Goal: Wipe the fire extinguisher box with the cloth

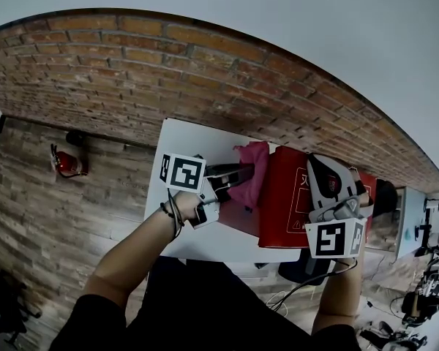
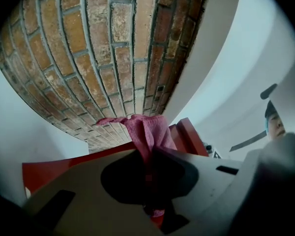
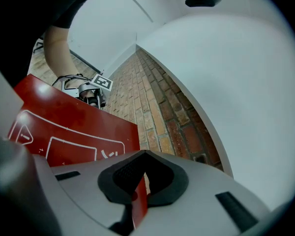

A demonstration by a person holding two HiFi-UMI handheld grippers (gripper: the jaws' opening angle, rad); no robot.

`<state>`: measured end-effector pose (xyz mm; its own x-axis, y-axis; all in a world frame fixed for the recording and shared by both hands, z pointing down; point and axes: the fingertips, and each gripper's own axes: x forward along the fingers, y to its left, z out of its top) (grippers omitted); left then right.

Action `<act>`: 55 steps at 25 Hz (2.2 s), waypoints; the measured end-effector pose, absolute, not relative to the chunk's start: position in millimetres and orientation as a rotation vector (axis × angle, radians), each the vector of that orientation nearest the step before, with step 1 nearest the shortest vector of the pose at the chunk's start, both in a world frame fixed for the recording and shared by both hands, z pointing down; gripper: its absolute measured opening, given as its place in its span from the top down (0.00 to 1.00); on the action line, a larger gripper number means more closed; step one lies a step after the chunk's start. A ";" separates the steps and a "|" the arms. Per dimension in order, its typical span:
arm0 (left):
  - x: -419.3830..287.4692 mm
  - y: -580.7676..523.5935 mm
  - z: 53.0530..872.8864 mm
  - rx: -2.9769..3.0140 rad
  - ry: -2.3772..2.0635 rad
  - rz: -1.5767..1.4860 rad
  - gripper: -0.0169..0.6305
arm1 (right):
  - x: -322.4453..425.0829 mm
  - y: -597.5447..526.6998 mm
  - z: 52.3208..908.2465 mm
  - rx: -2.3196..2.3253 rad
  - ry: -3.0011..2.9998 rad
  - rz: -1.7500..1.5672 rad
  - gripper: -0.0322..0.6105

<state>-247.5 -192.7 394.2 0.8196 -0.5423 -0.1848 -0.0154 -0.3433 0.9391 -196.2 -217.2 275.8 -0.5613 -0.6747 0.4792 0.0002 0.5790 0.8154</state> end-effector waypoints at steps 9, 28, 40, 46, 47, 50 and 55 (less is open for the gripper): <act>-249.7 -194.5 416.2 1.859 -0.486 -0.513 0.87 | -197.3 -216.7 275.5 0.542 -1.969 -1.016 0.92; -250.2 -193.0 462.5 1.859 -0.536 -0.480 0.87 | -197.8 -216.6 276.1 0.540 -1.970 -1.015 0.92; -250.8 -192.4 481.3 1.861 -0.562 -0.489 0.87 | -198.4 -217.3 276.4 0.536 -1.971 -1.015 0.92; -250.8 -191.7 489.6 1.872 -0.592 -0.493 0.87 | -198.3 -217.2 276.2 0.537 -1.972 -1.017 0.92; -250.9 -191.5 491.1 1.872 -0.596 -0.496 0.87 | -198.5 -217.2 276.1 0.537 -1.972 -1.017 0.92; -251.3 -191.0 496.1 1.876 -0.607 -0.498 0.87 | -198.5 -217.0 276.3 0.538 -1.973 -1.015 0.92; -251.9 -190.8 508.8 1.882 -0.636 -0.487 0.87 | -197.3 -216.9 279.1 0.535 -1.978 -0.997 0.92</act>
